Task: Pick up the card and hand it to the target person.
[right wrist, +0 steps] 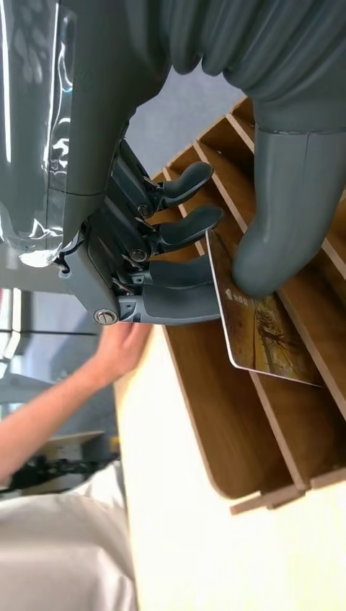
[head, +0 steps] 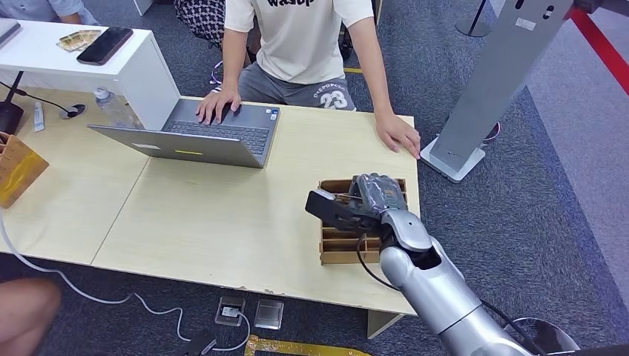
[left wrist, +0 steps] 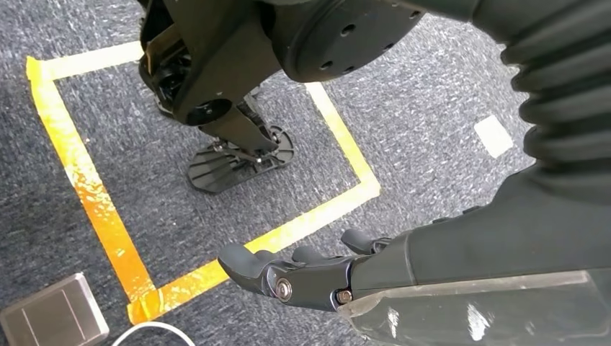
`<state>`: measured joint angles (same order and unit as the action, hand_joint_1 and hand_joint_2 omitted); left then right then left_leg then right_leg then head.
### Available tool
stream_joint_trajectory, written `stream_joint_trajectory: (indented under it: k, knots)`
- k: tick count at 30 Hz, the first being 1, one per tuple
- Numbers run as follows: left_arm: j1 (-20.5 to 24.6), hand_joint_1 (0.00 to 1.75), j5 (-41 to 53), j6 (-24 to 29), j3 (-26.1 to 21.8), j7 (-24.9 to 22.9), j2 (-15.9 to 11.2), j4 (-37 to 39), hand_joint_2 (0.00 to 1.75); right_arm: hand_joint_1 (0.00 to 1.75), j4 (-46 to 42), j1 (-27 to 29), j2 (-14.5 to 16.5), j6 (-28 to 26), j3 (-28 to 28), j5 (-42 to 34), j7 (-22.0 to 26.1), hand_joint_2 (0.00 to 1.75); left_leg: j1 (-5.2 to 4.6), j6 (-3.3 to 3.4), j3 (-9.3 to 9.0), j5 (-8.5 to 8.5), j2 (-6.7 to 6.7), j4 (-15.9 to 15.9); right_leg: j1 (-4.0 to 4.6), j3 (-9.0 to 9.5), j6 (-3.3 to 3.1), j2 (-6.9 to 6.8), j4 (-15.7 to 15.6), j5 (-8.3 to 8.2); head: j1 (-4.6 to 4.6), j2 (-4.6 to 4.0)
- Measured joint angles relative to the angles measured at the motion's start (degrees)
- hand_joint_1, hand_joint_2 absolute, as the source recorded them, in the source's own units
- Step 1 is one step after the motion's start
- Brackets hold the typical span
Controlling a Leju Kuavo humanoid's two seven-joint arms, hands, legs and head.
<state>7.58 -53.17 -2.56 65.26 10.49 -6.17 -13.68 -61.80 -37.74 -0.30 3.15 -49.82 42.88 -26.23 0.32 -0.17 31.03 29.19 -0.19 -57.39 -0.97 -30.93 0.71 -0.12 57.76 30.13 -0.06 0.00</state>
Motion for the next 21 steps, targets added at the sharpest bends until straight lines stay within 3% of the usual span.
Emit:
stream_joint_trajectory:
  k: [6,11,16,21]
  knots:
    - [-0.59,0.00,-0.87,0.16,-0.01,0.01,-0.25,0.19,1.75,1.47,-9.56,-1.90,-3.53,7.22,1.39,-7.97,-3.00,1.75,0.00,0.00,-0.01,0.00,0.01,0.00,0.00,0.00,0.00,0.01,0.00,0.00,0.02,0.00]
    - [-1.15,0.00,-1.70,0.18,-0.05,0.13,-0.40,0.28,1.75,1.47,-17.09,-2.24,-5.89,7.79,2.91,-10.63,-2.84,1.75,0.00,0.00,-0.03,0.00,0.01,0.00,0.00,0.00,0.00,0.01,-0.01,0.00,-0.03,0.00]
    - [-1.28,0.00,-1.97,0.21,-0.07,0.14,-0.40,0.31,1.75,1.47,-21.60,-1.99,-6.92,1.75,4.33,-6.90,-0.52,1.75,0.00,0.00,-0.03,0.00,0.03,0.00,0.00,0.01,0.00,0.02,0.00,0.00,-0.02,0.00]
    - [-1.23,0.00,-1.92,-0.21,-0.07,0.56,-0.36,0.31,1.75,1.47,-20.32,-1.58,-6.17,-10.71,5.59,-2.04,7.93,1.75,0.00,0.00,-0.01,0.00,0.01,0.00,0.00,0.02,0.00,0.01,0.00,0.00,-0.02,0.00]
